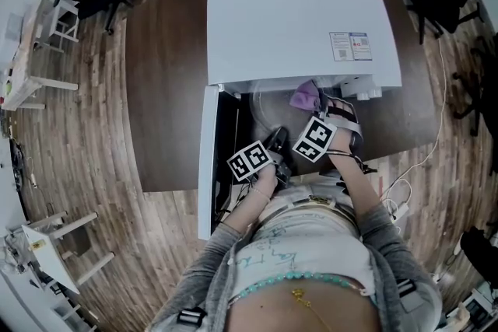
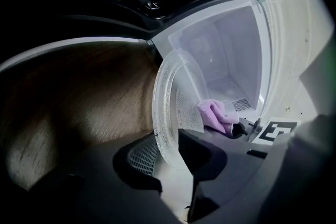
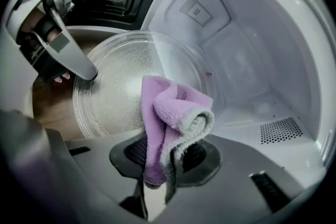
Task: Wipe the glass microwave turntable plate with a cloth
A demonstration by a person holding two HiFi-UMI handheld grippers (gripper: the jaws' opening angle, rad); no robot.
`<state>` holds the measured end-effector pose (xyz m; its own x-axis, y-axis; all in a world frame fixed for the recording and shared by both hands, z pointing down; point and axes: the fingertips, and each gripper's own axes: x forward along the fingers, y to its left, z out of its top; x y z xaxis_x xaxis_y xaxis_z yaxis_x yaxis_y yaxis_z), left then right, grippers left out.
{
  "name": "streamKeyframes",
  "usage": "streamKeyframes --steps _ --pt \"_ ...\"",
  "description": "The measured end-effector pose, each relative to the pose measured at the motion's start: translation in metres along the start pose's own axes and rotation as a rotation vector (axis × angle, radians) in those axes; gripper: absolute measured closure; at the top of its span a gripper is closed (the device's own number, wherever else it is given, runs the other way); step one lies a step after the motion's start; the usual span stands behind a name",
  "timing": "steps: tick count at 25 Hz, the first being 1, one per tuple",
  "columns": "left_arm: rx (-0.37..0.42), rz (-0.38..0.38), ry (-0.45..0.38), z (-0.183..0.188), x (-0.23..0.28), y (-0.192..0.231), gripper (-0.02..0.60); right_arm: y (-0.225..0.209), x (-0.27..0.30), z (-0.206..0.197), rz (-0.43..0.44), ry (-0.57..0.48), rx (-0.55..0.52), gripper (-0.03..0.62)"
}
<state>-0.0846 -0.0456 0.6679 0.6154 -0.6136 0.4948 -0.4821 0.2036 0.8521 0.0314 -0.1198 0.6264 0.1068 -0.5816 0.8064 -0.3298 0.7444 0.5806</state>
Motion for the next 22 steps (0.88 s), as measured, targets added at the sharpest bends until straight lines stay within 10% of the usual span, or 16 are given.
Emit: streamKeyframes --steps 22 --pt "0.002 -0.003 0.005 -0.001 0.002 0.000 0.459 0.048 -0.016 0.017 0.091 -0.024 -0.116 0.487"
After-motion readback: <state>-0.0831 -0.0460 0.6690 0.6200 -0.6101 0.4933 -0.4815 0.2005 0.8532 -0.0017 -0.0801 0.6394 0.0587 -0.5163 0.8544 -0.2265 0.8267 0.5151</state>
